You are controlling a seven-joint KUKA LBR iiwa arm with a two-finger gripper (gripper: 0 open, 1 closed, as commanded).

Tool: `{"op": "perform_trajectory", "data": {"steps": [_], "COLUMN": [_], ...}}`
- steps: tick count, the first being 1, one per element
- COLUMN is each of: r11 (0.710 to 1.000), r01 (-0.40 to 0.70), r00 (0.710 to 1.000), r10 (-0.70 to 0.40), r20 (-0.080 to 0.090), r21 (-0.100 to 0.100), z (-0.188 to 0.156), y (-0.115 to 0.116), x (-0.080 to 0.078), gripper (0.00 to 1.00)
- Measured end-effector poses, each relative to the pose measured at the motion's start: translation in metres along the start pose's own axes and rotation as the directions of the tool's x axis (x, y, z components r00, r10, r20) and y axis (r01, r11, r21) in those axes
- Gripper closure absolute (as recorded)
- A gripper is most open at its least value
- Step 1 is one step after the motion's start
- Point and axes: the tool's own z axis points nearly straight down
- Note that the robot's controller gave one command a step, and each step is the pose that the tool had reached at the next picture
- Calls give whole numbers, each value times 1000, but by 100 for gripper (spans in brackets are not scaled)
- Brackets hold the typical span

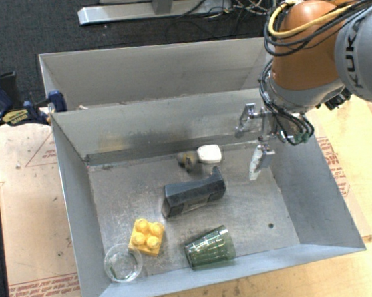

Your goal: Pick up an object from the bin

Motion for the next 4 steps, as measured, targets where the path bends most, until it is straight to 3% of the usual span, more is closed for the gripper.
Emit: {"op": "perform_trajectory", "data": {"steps": [1,2,3,4], "r11": [1000,991,937,969], "r01": [0,131,349,248], "r00": [1000,991,937,969], "r10": [0,-131,-349,-248], "r20": [3,8,12,8], "r21": [0,3,6,0], "z": [-2,-4,27,64], "y": [0,4,34,47], "x": [0,-2,22,34], "gripper": [0,0,0,0]}}
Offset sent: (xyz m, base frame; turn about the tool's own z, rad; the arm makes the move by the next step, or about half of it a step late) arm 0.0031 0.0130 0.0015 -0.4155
